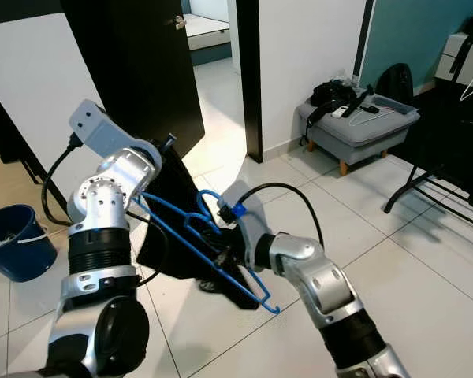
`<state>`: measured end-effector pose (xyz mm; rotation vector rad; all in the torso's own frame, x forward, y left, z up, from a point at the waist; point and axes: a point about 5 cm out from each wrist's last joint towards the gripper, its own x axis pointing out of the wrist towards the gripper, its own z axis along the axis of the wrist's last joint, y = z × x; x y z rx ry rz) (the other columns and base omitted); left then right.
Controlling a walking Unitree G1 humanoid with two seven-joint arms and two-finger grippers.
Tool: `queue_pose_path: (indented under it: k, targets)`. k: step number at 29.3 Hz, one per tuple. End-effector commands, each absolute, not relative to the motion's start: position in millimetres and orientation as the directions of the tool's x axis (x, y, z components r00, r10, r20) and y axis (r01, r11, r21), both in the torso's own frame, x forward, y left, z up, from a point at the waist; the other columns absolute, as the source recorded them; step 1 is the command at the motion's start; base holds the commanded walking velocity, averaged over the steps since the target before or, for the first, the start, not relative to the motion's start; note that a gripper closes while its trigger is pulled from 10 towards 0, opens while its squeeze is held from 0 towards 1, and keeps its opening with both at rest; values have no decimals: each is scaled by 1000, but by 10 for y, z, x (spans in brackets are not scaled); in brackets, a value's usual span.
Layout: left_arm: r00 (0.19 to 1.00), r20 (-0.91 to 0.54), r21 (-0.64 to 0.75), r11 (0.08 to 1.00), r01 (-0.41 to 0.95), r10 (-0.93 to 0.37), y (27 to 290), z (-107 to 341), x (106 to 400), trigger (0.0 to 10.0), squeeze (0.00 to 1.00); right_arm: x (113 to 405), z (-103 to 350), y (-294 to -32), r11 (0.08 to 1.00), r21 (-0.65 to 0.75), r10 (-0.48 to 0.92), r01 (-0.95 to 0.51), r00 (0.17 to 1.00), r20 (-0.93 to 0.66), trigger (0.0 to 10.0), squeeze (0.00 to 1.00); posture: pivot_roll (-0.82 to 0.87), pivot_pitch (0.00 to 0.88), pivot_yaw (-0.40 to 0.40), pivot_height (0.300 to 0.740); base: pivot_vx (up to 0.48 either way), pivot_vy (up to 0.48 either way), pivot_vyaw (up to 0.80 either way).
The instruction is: Hang hanger
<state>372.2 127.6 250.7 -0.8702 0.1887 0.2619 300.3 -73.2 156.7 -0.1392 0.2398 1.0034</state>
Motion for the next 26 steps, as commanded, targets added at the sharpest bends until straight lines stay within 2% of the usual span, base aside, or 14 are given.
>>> queue_pose_path:
  k: [1,8,15,26]
  targets:
    - [932,-362,-763,567,-310,22,809,2184,3616,10000,0,3020,1580,-678,530,-19,816,-848,515,-262,10000,0,-58,0,91,736,0,0,0]
    - [931,-356,-727,601,-332,84,899,2156,3624,10000,0,3056,1550,-685,595,-15,766,-804,572,-293,10000,0,-64,0,91,736,0,0,0]
    - [932,-341,-710,618,-339,119,957,2170,3634,10000,0,3111,1528,-835,699,-24,666,-714,663,-342,10000,0,-74,0,90,736,0,0,0]
    - [929,-330,-695,623,-358,166,1046,2171,3659,10000,0,3067,1574,-870,717,2,653,-697,670,-354,10000,0,-81,0,89,736,0,0,0]
